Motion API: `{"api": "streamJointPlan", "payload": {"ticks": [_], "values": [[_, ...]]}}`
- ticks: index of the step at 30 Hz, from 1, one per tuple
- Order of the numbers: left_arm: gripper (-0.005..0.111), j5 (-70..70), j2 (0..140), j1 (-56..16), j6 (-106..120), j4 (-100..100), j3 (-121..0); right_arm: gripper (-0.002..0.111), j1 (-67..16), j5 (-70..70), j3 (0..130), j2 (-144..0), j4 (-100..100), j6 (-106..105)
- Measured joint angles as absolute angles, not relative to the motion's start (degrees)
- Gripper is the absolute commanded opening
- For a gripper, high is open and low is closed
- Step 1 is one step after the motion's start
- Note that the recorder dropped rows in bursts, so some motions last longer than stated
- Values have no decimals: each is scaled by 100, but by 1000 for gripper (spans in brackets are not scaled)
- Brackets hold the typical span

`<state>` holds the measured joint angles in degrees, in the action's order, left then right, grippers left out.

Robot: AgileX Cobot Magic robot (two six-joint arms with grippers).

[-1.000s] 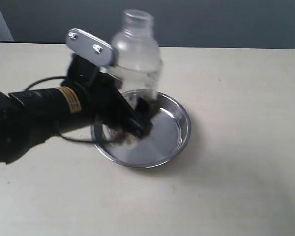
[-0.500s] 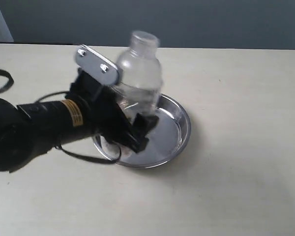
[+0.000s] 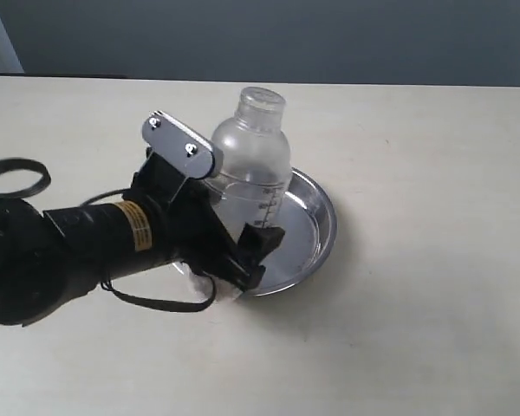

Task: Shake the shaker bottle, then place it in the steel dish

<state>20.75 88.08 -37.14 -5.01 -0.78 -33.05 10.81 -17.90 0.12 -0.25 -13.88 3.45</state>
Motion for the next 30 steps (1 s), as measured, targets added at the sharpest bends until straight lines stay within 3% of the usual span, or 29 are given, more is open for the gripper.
{"api": "streamJointPlan", "payload": {"ticks": [4, 11, 18, 21, 25, 30], "values": [[0, 2584, 9034, -3595, -247, 937, -3177, -1, 1081, -1790, 12, -25, -1388, 345], [0, 3357, 8410, -3709, -249, 566, -3483, -1, 1081, -1790, 12, -25, -1388, 345], [0, 1977, 8461, -3744, -92, 348, -3681, -1, 1081, -1790, 12, -25, -1388, 345], [0, 2360, 7850, -3713, 195, 410, -4262, -1, 1081, -1790, 12, -25, -1388, 345], [0, 2744, 8248, -3548, 197, 772, -4002, -1, 1081, -1790, 12, -25, -1388, 345], [0, 1609, 8084, -3683, -128, 0, -4007, -1, 1081, -1790, 12, -25, -1388, 345]]}}
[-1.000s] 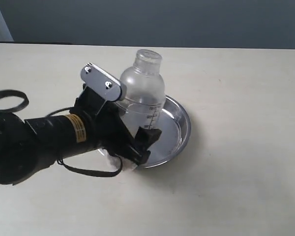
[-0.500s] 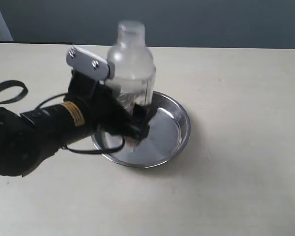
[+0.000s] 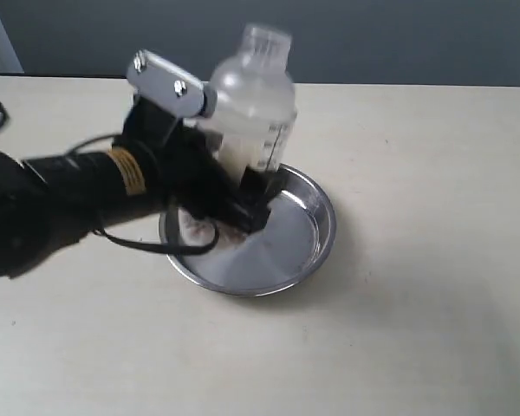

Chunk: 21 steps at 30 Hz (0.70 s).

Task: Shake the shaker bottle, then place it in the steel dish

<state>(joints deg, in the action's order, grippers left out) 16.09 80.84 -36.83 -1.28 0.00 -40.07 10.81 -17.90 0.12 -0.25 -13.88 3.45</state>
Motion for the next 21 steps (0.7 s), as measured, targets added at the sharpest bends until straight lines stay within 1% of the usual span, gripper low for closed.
{"api": "streamJointPlan", "payload": {"ticks": [2, 5, 7, 9, 12, 15, 16, 18, 21], "values": [[0, 2084, 7691, -3713, -105, -33, -4196, -1, 1081, -1790, 12, -25, -1388, 345], [0, 2804, 7952, -3536, -93, 379, -4051, -1, 1081, -1790, 12, -25, -1388, 345], [0, 2469, 8330, -3477, -353, 511, -3831, -1, 1081, -1790, 12, -25, -1388, 345], [0, 2017, 8375, -3563, -482, 119, -3739, -1, 1081, -1790, 12, -25, -1388, 345], [0, 2508, 7942, -3696, -468, -177, -3835, -1, 1081, -1790, 12, -25, -1388, 345], [0, 3092, 8304, -3712, -314, 251, -3746, -1, 1081, -1790, 12, -25, -1388, 345], [0, 3052, 8486, -3701, -396, 319, -3674, -1, 1081, -1790, 12, -25, -1388, 345], [0, 2533, 8730, -3764, -567, 115, -3497, -1, 1081, -1790, 12, -25, -1388, 345], [0, 2614, 8251, -3955, -501, -290, -3625, -1, 1081, -1790, 12, -25, -1388, 345]]}}
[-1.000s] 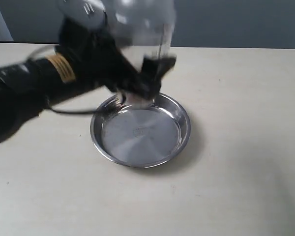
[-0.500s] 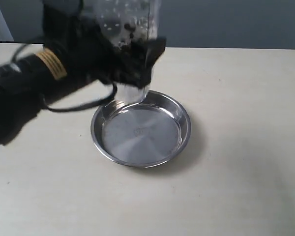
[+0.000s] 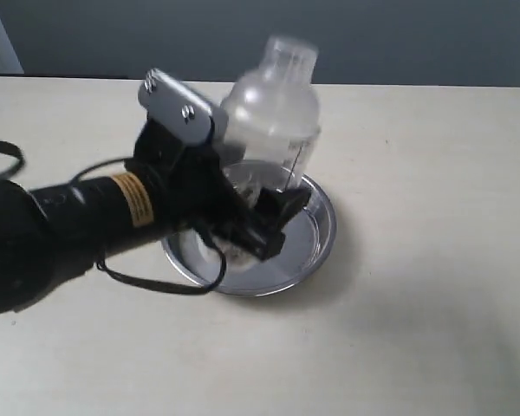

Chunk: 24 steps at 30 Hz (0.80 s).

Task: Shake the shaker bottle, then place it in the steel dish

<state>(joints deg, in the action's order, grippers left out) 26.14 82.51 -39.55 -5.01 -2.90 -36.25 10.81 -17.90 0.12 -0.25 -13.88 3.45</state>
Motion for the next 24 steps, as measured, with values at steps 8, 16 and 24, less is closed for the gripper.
{"api": "streamJointPlan", "payload": {"ticks": [8, 16, 24], "values": [[0, 2817, 8550, -4051, -92, 464, -3550, -1, 1081, -1790, 12, -25, -1388, 345], [0, 2871, 8331, -3987, -92, 668, -3808, -1, 1081, -1790, 12, -25, -1388, 345], [0, 2629, 8710, -3996, -460, 371, -3655, -1, 1081, -1790, 12, -25, -1388, 345]]}}
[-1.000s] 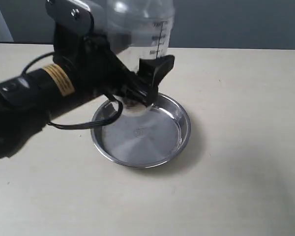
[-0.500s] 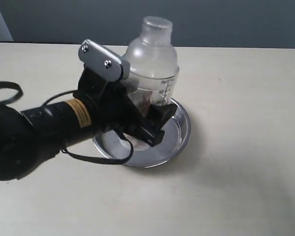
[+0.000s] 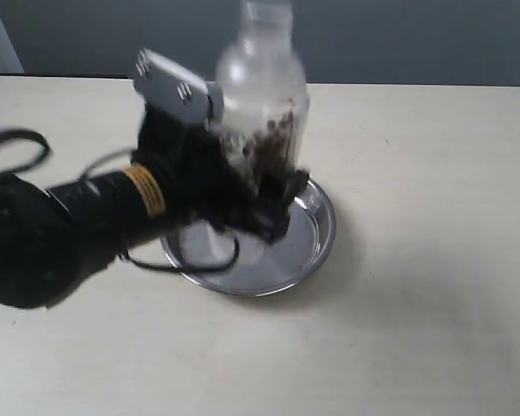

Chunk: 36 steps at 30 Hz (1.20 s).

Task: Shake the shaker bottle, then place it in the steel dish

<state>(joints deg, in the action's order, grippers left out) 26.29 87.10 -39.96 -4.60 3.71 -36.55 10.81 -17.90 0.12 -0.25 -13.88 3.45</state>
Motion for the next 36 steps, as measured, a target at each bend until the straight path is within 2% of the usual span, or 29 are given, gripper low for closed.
{"api": "streamJointPlan", "payload": {"ticks": [1, 3, 5, 7, 9, 12, 15, 17, 21, 24, 27, 29, 32, 36], "values": [[0, 2275, 8606, -4079, -514, -94, -3675, -1, 1081, -1790, 12, -25, -1388, 345], [0, 2598, 8049, -4141, -303, -216, -4045, -1, 1081, -1790, 12, -25, -1388, 345], [0, 3162, 8312, -4083, -42, 290, -3916, -1, 1081, -1790, 12, -25, -1388, 345], [0, 2703, 8886, -4048, -187, 487, -3533, -1, 1081, -1790, 12, -25, -1388, 345], [0, 2411, 8572, -4130, -189, 133, -3605, -1, 1081, -1790, 12, -25, -1388, 345], [0, 2934, 8037, -4160, 0, 233, -3898, -1, 1081, -1790, 12, -25, -1388, 345], [0, 3258, 8390, -4121, 180, 707, -3709, -1, 1081, -1790, 12, -25, -1388, 345], [0, 2801, 8775, -4160, 0, 867, -3402, -1, 1081, -1790, 12, -25, -1388, 345], [0, 3125, 8046, -4343, 157, 472, -3693, -1, 1081, -1790, 12, -25, -1388, 345], [0, 3521, 8165, -4229, 352, 926, -3725, -1, 1081, -1790, 12, -25, -1388, 345], [0, 3038, 8486, -4176, 170, 960, -3556, -1, 1081, -1790, 12, -25, -1388, 345], [0, 2691, 8247, -4252, 172, 289, -3661, -1, 1081, -1790, 12, -25, -1388, 345], [0, 2937, 7884, -4236, 419, 107, -3920, -1, 1081, -1790, 12, -25, -1388, 345], [0, 3376, 8748, -3982, 177, 696, -3408, -1, 1081, -1790, 12, -25, -1388, 345]]}}
